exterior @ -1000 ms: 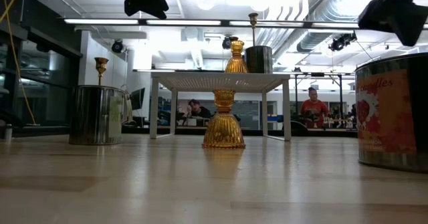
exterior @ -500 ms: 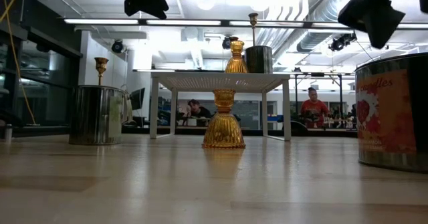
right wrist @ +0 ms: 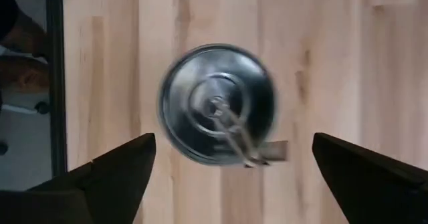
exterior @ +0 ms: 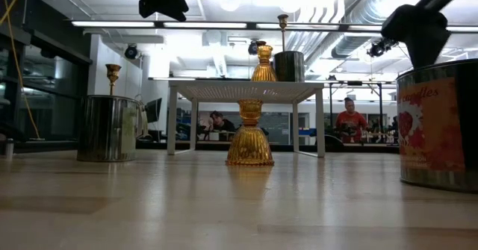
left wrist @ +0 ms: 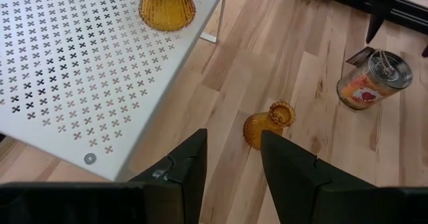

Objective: Pick & Place candle stick holders
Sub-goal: Put the orange and silver scented candle on the shelf

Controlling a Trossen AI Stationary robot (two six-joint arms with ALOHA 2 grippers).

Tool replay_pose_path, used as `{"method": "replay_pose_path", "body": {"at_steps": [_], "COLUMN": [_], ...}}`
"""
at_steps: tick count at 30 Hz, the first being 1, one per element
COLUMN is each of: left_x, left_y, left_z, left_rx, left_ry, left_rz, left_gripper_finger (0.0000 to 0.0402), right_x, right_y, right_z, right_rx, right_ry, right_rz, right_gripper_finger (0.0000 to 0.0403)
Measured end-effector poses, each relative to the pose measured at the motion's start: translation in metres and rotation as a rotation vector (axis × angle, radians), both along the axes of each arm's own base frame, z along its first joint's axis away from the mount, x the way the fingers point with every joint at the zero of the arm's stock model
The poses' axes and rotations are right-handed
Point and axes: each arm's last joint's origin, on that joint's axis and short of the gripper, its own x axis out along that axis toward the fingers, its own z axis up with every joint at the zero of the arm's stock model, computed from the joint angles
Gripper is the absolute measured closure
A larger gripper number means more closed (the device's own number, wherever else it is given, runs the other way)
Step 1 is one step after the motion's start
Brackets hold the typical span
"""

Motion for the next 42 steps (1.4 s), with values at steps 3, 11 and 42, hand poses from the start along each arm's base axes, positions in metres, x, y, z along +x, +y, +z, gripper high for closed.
{"method": "replay_pose_path", "body": {"at_steps": [3,11,42], "left_x": [0.0,0.0,0.0], "left_y": [0.0,0.0,0.0], "left_z": [0.0,0.0,0.0], "left_rx": [0.0,0.0,-0.001], "left_ry": [0.0,-0.001,-0.002], "left_rz": [0.0,0.0,-0.001], "left_gripper_finger": [0.0265,0.0265,0.0265], "right_x": [0.005,0.017,0.048], "right_y": [0.009,0.018,0.038], "right_z": [-0.01,-0.01,-0.046], "right_rx": [0.039,-0.002,-0.089], "right_ry": [0.034,0.078,0.13], "right_rz": [-0.004,-0.047,0.04], "right_gripper_finger": [0.0011,0.0003,0.0037]}}
